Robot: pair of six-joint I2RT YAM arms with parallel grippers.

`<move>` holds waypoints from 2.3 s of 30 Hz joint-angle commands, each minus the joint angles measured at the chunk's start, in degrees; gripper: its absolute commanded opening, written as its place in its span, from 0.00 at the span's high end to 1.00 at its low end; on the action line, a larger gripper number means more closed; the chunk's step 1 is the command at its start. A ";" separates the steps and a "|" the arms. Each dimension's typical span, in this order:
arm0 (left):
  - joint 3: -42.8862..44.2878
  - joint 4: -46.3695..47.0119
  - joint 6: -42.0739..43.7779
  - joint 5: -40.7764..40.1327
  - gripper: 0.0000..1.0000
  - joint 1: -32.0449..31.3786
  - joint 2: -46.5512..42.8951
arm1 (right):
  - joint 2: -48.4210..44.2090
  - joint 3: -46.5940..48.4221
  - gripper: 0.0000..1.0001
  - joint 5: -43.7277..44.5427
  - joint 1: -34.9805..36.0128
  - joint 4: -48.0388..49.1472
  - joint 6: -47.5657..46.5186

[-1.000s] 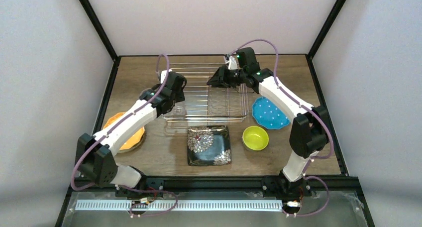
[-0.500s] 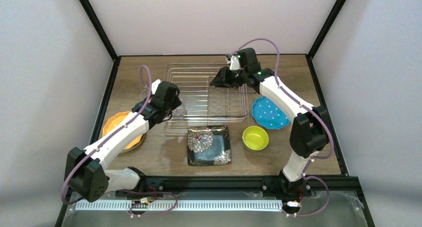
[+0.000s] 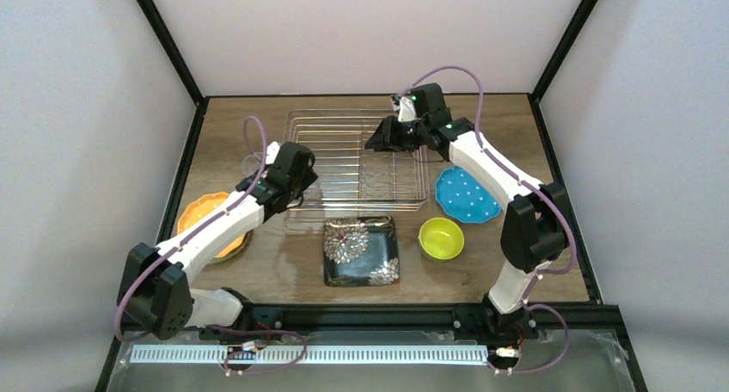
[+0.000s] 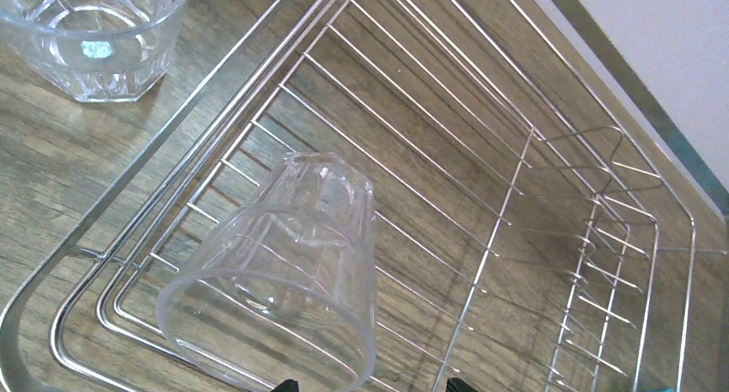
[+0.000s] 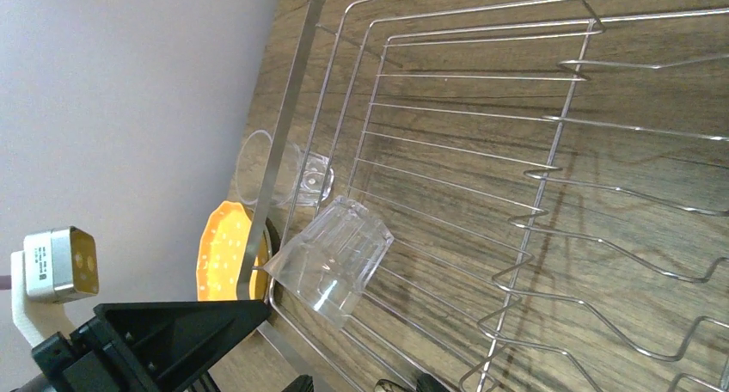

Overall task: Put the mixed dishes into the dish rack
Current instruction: Grab the cup from the dish rack.

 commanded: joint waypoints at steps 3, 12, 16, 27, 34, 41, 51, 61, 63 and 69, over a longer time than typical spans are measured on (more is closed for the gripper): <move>-0.03 0.71 -2.33 -1.25 0.00 0.22 2.19 | -0.55 -0.96 0.30 0.77 -0.94 -0.52 -1.55; -0.21 2.53 -3.68 -3.96 0.00 0.22 4.84 | 0.59 -0.79 0.30 0.42 -1.40 -0.17 -1.80; 0.47 3.15 -3.84 -4.08 0.00 0.17 7.31 | 1.10 -0.56 0.30 0.34 -1.68 -0.21 -1.98; 1.88 4.57 -4.07 -7.71 0.06 0.22 11.16 | 2.25 -0.39 0.30 -0.18 -2.34 0.17 -1.80; 2.55 4.48 -5.03 -10.28 0.22 0.22 12.49 | 2.36 -0.65 0.30 -0.15 -2.66 0.03 -1.72; 1.99 5.04 -5.55 -10.98 0.42 0.22 13.15 | 2.10 -0.77 0.30 0.15 -2.85 -0.08 -1.86; 0.66 5.32 -6.45 -12.40 0.79 0.20 12.59 | 2.00 -1.22 0.30 0.15 -2.82 0.26 -1.54; 0.21 5.71 -7.02 -13.46 0.97 0.22 12.78 | 1.85 -1.30 0.30 0.44 -2.92 0.24 -1.45; 0.26 5.88 -6.96 -13.77 0.97 0.17 12.68 | 1.90 -1.27 0.30 0.51 -2.97 0.25 -1.46; -0.38 6.63 -7.10 -15.35 0.97 0.20 11.55 | 1.77 -1.23 0.30 0.77 -2.98 0.26 -1.28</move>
